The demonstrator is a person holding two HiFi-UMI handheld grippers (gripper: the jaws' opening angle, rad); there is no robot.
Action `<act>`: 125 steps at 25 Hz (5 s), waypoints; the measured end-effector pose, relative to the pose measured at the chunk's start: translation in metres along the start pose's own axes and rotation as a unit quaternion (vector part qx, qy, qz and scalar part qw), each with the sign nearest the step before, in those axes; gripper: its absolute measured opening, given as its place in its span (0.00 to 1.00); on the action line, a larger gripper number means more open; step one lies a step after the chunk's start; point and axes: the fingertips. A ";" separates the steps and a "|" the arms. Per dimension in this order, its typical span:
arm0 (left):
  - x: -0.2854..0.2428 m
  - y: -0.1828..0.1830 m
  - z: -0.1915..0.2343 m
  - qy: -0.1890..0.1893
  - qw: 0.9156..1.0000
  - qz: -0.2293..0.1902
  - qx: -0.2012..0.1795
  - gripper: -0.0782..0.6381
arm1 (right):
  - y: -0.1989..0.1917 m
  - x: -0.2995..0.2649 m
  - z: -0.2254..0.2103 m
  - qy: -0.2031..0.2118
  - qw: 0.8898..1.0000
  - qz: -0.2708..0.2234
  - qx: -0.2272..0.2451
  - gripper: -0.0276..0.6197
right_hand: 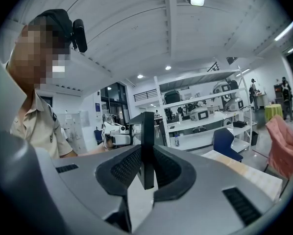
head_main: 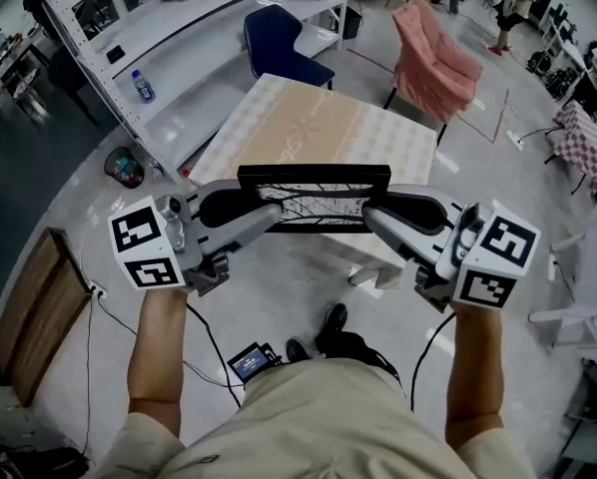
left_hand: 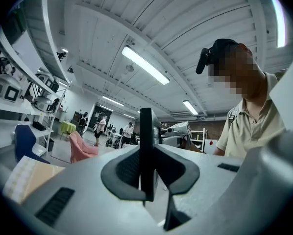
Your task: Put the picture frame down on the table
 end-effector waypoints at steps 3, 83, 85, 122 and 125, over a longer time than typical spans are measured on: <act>-0.010 -0.001 0.024 0.004 1.000 0.004 0.006 0.19 | -0.001 -0.007 -0.026 0.003 1.000 0.001 -0.007 0.15; -0.078 -0.107 0.590 0.055 0.978 0.145 0.140 0.19 | -0.107 -0.300 -0.521 -0.075 0.975 0.078 -0.196 0.15; -0.080 -0.119 0.598 0.062 0.975 0.151 0.150 0.19 | -0.120 -0.304 -0.530 -0.072 0.973 0.083 -0.205 0.15; -0.113 -0.313 0.718 0.135 0.929 0.248 0.240 0.21 | -0.309 -0.347 -0.654 -0.087 0.936 0.178 -0.290 0.16; -0.113 -0.323 0.723 0.139 0.926 0.261 0.234 0.21 | -0.319 -0.350 -0.658 -0.095 0.933 0.195 -0.287 0.16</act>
Point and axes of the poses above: the fingertips, and each gripper's own axes: x backward along the fingers, z to its left, y out of its top, and after that the axes turned 2 degrees about y, right-handed
